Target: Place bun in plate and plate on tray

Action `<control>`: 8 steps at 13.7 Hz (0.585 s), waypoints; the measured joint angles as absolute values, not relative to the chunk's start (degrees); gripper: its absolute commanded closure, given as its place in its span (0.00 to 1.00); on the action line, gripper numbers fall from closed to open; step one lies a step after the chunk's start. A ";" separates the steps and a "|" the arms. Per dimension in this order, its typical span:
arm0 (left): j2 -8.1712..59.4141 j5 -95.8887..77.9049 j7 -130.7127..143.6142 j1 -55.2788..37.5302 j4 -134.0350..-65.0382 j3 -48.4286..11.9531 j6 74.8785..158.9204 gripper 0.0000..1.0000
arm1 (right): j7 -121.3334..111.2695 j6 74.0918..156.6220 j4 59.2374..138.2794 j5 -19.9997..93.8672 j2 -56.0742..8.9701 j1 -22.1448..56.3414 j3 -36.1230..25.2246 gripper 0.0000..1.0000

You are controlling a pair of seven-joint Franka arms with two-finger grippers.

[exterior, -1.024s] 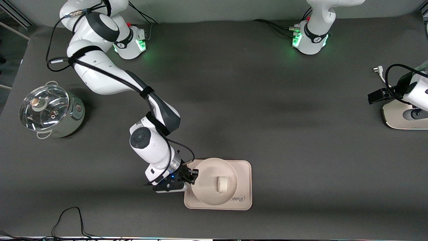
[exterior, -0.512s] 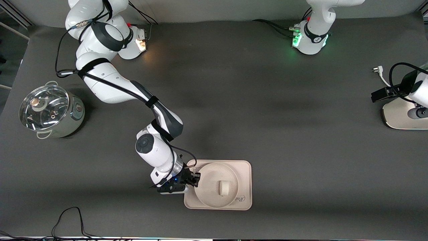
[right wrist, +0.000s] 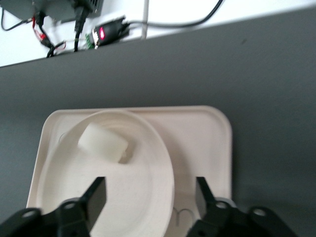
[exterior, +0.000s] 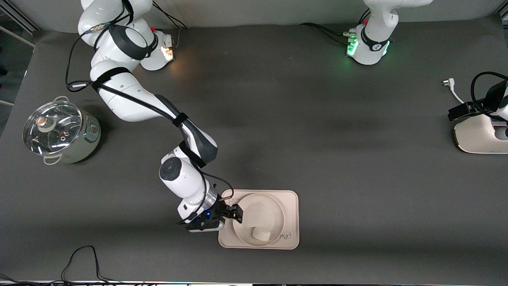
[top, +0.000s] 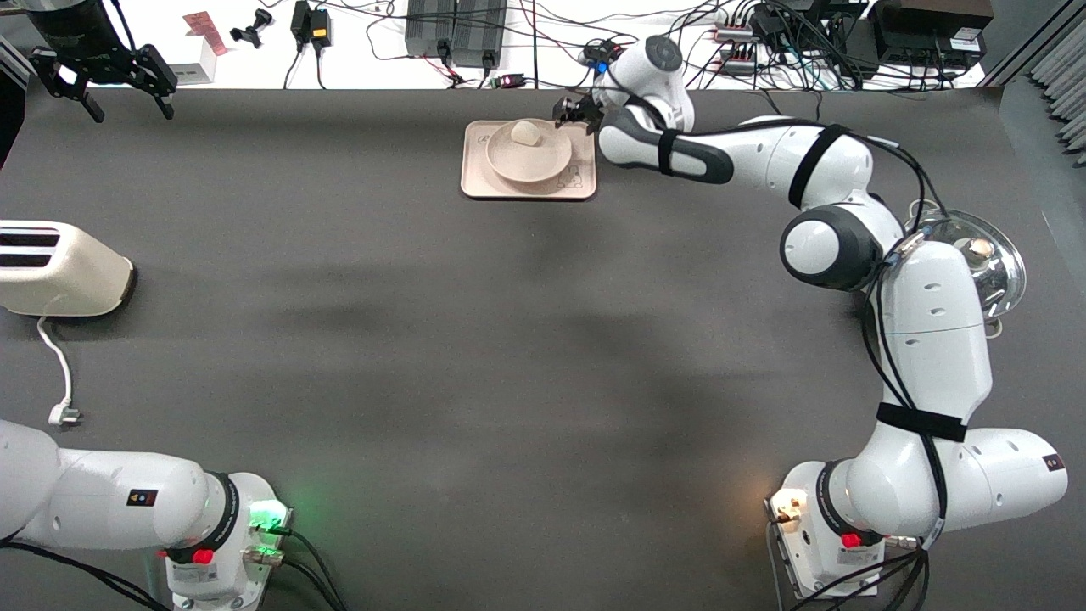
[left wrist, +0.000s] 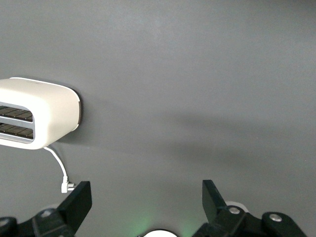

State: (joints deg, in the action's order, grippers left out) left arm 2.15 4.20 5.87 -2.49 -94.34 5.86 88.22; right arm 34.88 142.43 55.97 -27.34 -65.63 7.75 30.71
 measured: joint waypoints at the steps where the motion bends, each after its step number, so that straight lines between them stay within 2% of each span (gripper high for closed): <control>1: 2.16 4.19 5.81 -2.56 -94.33 5.76 88.22 0.00 | 34.60 138.80 55.95 -27.34 -63.22 7.69 29.70 0.00; 4: 2.19 4.19 5.77 -2.80 -94.28 5.59 88.20 0.00 | 33.77 125.88 57.83 -26.17 -53.62 6.72 28.52 0.00; 6: 2.20 4.19 5.75 -2.81 -94.21 5.59 88.19 0.00 | 30.09 119.41 61.16 -18.49 -45.98 5.04 27.03 0.00; 8: 2.21 4.18 5.73 -2.82 -94.15 5.59 88.18 0.00 | 24.96 111.93 63.24 -9.84 -37.98 4.19 21.13 0.00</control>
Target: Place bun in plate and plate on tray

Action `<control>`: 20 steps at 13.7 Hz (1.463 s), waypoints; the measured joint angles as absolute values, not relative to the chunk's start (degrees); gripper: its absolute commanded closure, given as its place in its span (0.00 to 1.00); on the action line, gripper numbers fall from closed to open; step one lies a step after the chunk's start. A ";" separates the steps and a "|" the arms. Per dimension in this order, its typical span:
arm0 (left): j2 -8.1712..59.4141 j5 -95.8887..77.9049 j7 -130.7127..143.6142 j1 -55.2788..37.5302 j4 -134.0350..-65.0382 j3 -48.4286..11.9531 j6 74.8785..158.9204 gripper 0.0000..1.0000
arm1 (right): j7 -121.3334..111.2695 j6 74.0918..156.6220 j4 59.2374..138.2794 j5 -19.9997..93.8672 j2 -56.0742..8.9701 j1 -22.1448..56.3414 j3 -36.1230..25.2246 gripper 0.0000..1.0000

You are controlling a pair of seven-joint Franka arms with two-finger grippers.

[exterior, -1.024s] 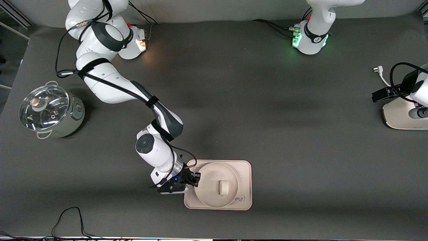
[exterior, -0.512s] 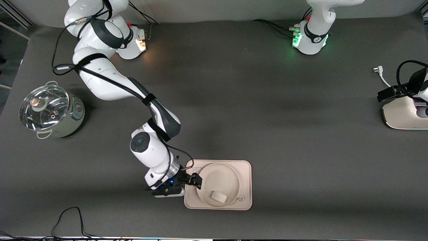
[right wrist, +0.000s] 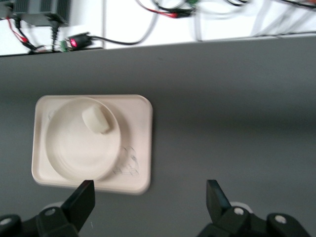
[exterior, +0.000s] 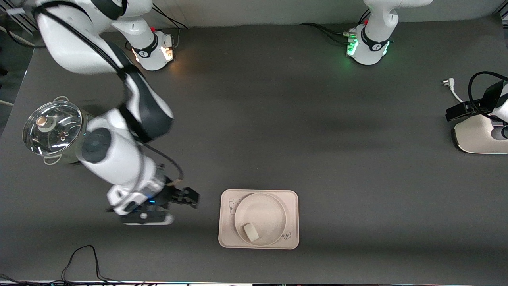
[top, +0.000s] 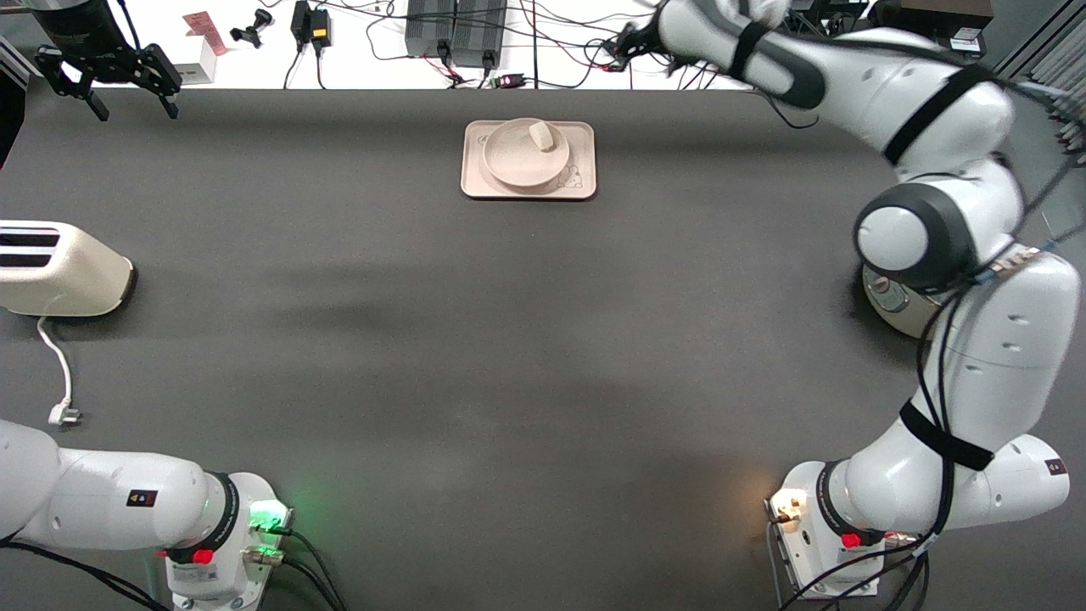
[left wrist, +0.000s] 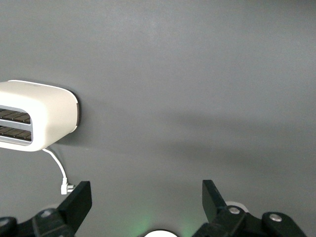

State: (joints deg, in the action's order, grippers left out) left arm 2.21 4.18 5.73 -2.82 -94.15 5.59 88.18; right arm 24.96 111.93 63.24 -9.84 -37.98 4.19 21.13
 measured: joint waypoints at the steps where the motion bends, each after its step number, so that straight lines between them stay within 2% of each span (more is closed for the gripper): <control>1: 2.21 4.18 5.72 -2.82 -94.11 5.59 88.18 0.00 | 22.36 107.90 64.37 -7.33 -34.06 3.70 18.08 0.00; 3: 2.21 4.17 5.70 -2.84 -94.04 5.58 88.17 0.00 | 18.86 104.02 69.40 -5.04 -26.17 3.09 12.37 0.00; 6: 2.21 4.17 5.69 -2.85 -94.00 5.57 88.14 0.00 | 16.01 103.41 81.54 1.34 -14.11 2.94 3.89 0.00; 10: 2.21 4.17 5.66 -2.85 -93.98 5.57 88.10 0.00 | 15.27 103.33 96.11 2.44 -0.45 2.70 -0.05 0.00; 12: 2.21 4.18 5.65 -2.86 -93.86 5.56 88.10 0.00 | 15.27 103.44 98.85 2.44 1.95 2.69 -1.06 0.00; 20: 2.21 4.19 5.65 -2.86 -93.14 5.56 88.10 0.00 | 15.21 100.82 98.97 2.42 0.93 3.16 -1.43 0.00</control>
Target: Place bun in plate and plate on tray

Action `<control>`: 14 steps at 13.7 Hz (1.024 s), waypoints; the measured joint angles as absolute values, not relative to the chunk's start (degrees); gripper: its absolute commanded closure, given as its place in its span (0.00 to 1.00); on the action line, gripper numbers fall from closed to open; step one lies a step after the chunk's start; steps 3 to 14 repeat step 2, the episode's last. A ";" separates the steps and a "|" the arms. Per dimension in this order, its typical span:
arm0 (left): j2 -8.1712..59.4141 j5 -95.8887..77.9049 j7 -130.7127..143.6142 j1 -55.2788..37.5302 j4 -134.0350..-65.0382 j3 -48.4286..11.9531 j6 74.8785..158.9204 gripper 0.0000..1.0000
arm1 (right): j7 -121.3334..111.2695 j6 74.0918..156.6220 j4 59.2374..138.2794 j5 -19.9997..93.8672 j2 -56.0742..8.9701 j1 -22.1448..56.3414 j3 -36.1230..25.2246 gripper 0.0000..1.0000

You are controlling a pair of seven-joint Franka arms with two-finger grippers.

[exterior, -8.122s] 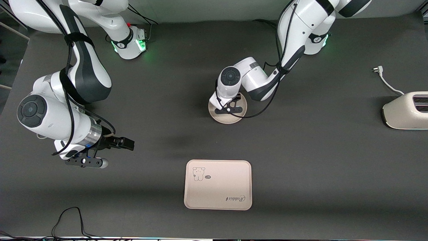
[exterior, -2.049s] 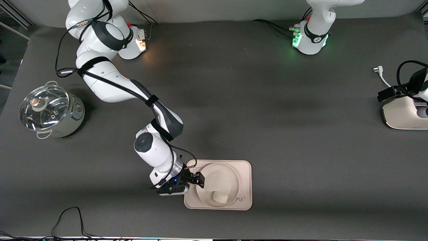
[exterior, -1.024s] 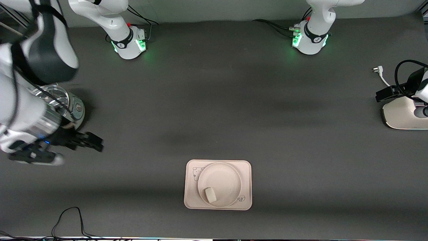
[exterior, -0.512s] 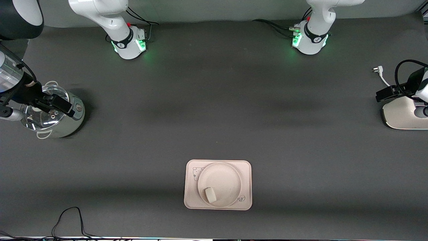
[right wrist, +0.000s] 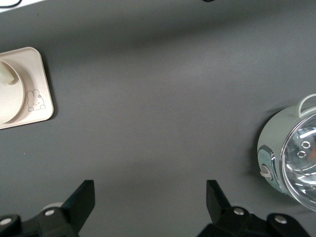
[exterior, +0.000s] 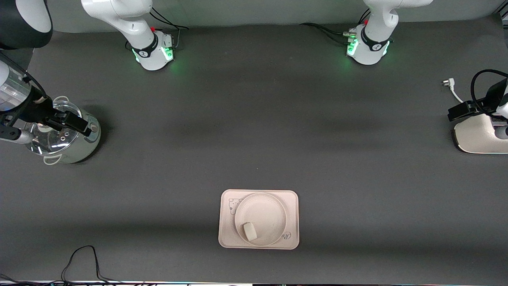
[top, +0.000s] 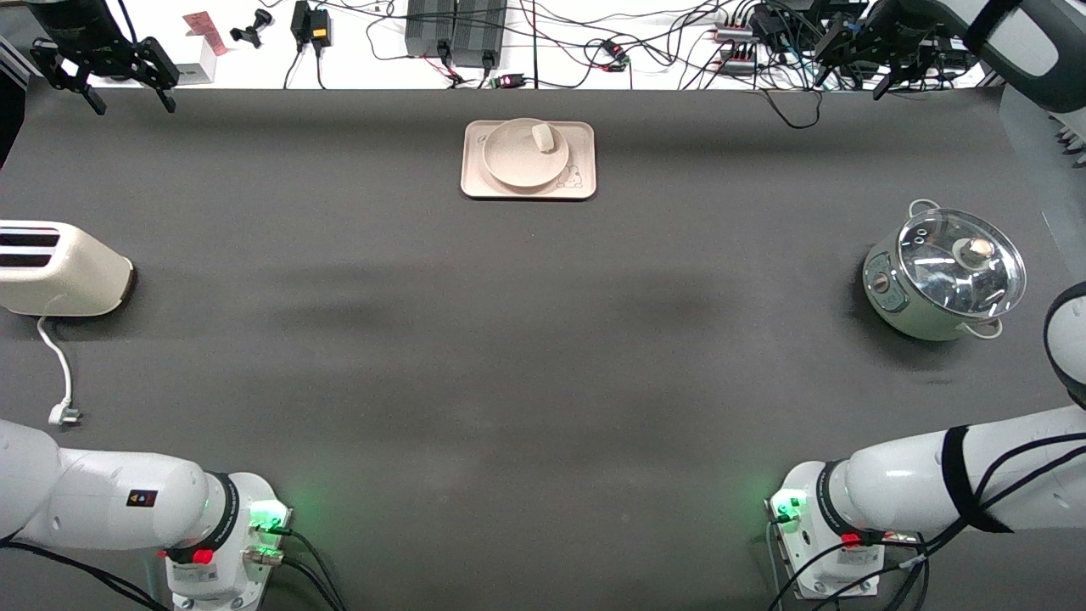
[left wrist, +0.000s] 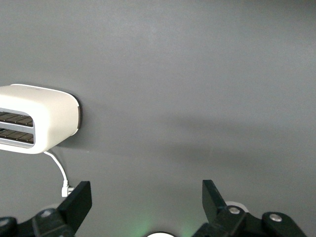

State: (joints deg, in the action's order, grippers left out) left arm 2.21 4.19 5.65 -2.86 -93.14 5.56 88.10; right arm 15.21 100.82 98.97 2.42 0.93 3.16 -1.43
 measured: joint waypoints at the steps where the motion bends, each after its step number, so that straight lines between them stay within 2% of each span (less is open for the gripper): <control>1: 2.21 4.19 5.65 -2.86 -93.14 5.57 88.10 0.00 | 14.09 100.15 98.97 2.38 0.44 3.16 -1.90 0.00; 14: 2.21 4.19 5.65 -2.85 -93.13 5.57 88.10 0.00 | 11.73 99.25 98.97 2.38 0.02 3.14 -2.70 0.00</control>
